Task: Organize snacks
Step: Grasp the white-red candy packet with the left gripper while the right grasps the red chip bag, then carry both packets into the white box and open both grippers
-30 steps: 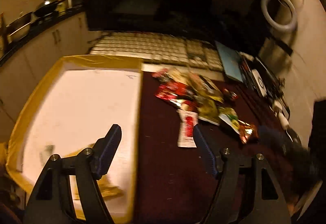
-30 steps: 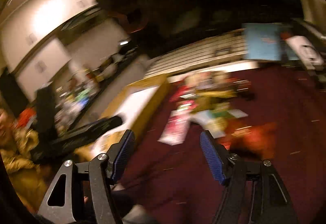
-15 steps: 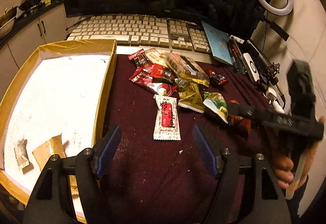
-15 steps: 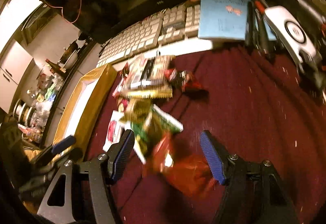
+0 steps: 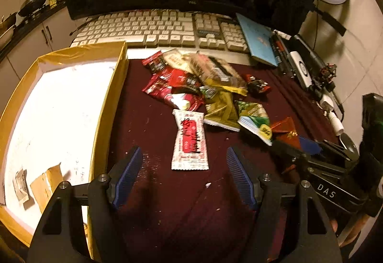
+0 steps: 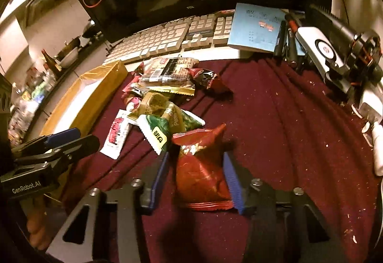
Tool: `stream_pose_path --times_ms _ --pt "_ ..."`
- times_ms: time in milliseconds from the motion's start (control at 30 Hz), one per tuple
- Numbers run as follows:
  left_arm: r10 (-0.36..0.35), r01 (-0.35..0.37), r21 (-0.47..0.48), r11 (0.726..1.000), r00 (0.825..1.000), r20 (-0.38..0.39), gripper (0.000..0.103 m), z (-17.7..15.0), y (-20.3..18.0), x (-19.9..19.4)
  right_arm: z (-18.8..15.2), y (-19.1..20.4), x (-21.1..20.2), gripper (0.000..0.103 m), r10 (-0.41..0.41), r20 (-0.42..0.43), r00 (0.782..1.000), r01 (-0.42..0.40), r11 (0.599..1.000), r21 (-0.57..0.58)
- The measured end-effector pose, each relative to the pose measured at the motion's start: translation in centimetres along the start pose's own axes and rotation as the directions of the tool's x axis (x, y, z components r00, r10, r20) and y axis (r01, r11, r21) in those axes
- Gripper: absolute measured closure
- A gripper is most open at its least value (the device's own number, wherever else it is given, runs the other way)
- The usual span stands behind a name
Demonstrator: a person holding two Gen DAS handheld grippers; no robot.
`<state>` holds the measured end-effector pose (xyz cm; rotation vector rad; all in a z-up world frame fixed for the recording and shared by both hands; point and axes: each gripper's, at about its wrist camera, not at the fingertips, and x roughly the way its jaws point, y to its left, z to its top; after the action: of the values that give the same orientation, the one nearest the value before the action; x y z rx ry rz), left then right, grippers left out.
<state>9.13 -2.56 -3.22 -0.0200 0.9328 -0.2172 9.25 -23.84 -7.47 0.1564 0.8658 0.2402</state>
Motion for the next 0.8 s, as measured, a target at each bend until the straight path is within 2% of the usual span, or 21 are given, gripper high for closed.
stream_pose_path --times_ms 100,233,300,333,367,467,500,600,667,767,800 --pt "0.03 -0.029 0.009 1.0 0.999 -0.028 0.031 0.5 -0.4 0.9 -0.1 -0.2 -0.2 0.068 -0.007 0.009 1.0 0.007 1.0 0.009" --pt "0.068 -0.061 0.08 0.995 0.994 -0.083 0.031 1.2 -1.8 3.4 0.0 -0.7 -0.8 0.069 -0.006 0.036 0.999 0.004 0.999 0.032" --pt "0.108 -0.096 0.108 0.99 0.988 -0.11 0.035 1.4 -2.2 4.9 -0.1 -0.8 -1.1 0.069 0.0 0.054 0.999 -0.002 0.999 0.039" --pt "0.11 -0.1 0.105 0.989 0.99 -0.092 0.037 1.6 -2.2 4.9 -0.1 -0.8 -1.2 0.069 0.002 0.064 0.998 -0.005 0.999 0.043" --pt "0.125 -0.116 0.104 0.988 0.988 -0.09 0.043 1.7 -2.2 5.0 -0.1 -0.9 -1.3 0.069 0.005 0.067 0.998 -0.008 0.999 0.045" --pt "0.082 -0.074 0.079 0.994 0.992 -0.1 0.064 2.0 -2.0 5.1 -0.1 -1.0 -1.4 0.069 0.016 0.069 0.998 -0.019 0.999 0.05" --pt "0.087 -0.079 0.086 0.993 0.992 -0.092 0.072 1.9 -2.1 5.0 -0.1 -1.0 -1.4 0.07 0.019 0.071 0.997 -0.022 0.999 0.05" --pt "0.108 -0.1 0.11 0.989 0.992 -0.065 0.077 1.2 -2.3 4.5 0.0 -1.1 -1.5 0.07 0.02 0.08 0.997 -0.024 0.998 0.054" --pt "0.098 -0.09 0.107 0.99 0.993 -0.063 0.079 0.8 -2.1 4.1 0.0 -1.2 -1.5 0.07 0.016 0.083 0.996 -0.021 0.998 0.059" --pt "0.039 -0.036 0.059 0.998 0.997 -0.059 0.082 -0.2 -1.1 3.0 0.0 -1.2 -1.6 0.07 0.017 0.087 0.996 -0.021 0.998 0.052" --pt "-0.005 0.006 0.022 1.0 0.998 -0.057 0.082 -0.6 -0.6 2.4 -0.1 -1.1 -1.7 0.07 0.014 0.09 0.996 -0.018 0.999 0.048"
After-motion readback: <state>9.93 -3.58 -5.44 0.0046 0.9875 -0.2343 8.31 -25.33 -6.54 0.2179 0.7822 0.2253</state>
